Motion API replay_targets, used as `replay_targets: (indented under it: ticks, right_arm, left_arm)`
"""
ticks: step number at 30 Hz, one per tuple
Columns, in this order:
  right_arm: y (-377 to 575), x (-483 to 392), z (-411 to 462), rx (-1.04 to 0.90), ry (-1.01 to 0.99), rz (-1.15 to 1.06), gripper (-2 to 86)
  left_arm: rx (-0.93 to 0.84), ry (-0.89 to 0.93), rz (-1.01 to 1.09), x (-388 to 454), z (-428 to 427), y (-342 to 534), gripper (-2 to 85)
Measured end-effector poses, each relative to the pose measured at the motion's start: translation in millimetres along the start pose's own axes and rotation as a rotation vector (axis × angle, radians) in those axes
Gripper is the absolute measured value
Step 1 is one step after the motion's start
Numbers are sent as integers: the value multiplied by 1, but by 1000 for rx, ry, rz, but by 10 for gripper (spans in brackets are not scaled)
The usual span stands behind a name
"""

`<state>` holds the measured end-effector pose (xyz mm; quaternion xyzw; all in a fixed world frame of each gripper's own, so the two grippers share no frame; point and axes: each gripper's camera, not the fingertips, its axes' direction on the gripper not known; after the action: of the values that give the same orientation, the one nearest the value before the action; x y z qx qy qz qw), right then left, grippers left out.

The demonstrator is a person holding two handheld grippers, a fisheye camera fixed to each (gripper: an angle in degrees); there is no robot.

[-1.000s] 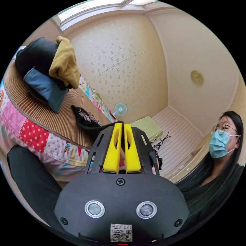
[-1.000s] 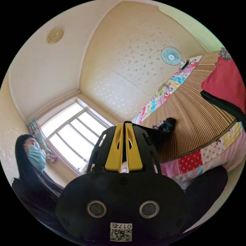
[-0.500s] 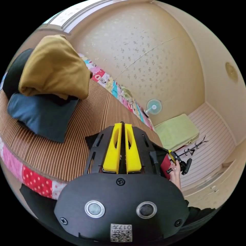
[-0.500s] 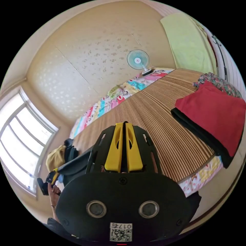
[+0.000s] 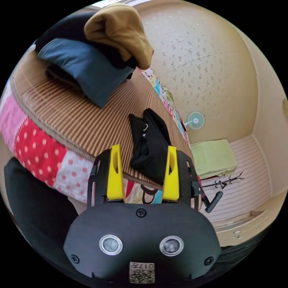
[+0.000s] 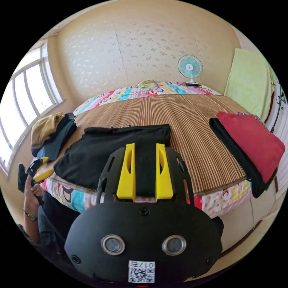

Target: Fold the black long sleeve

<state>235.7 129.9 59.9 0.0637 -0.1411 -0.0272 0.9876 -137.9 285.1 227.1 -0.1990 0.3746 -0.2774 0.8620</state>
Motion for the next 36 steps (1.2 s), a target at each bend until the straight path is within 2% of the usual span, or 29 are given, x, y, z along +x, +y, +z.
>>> replay_targets:
  ticks: [4,10,13,15,18,21,23,25,28,31,33,36]
  right_arm:
    - [45,-3,34,-45,76,-47,103]
    - [78,17,46,59,-50,-53,97]
    - [80,26,44,77,-81,-22,94]
    - [79,31,44,77,-97,1,93]
    - [78,36,40,80,-100,4,93]
    - [77,44,35,90,-106,14,92]
    - [77,56,31,97,-142,43,89]
    - [79,69,27,113,-180,67,84]
    - [82,96,21,138,-256,127,78]
    - [85,125,15,166,-354,191,76]
    - [86,141,12,177,-398,219,76]
    - [83,157,4,179,-405,230,74]
  left_arm:
    - [0,48,-24,-8,23,21,169]
    - [36,31,-98,-20,47,38,98]
    - [49,160,-129,-25,55,38,50]
    - [105,173,-121,-15,53,40,44]
    - [146,163,-28,24,63,34,41]
    - [142,341,149,81,95,27,41]
    - [33,507,298,136,142,29,42]
    - [-84,555,399,180,182,44,43]
    - [-284,495,569,241,245,95,44]
    - [-431,382,662,259,285,149,64]
    - [-445,391,678,250,286,169,69]
    - [-344,410,630,221,260,172,79]
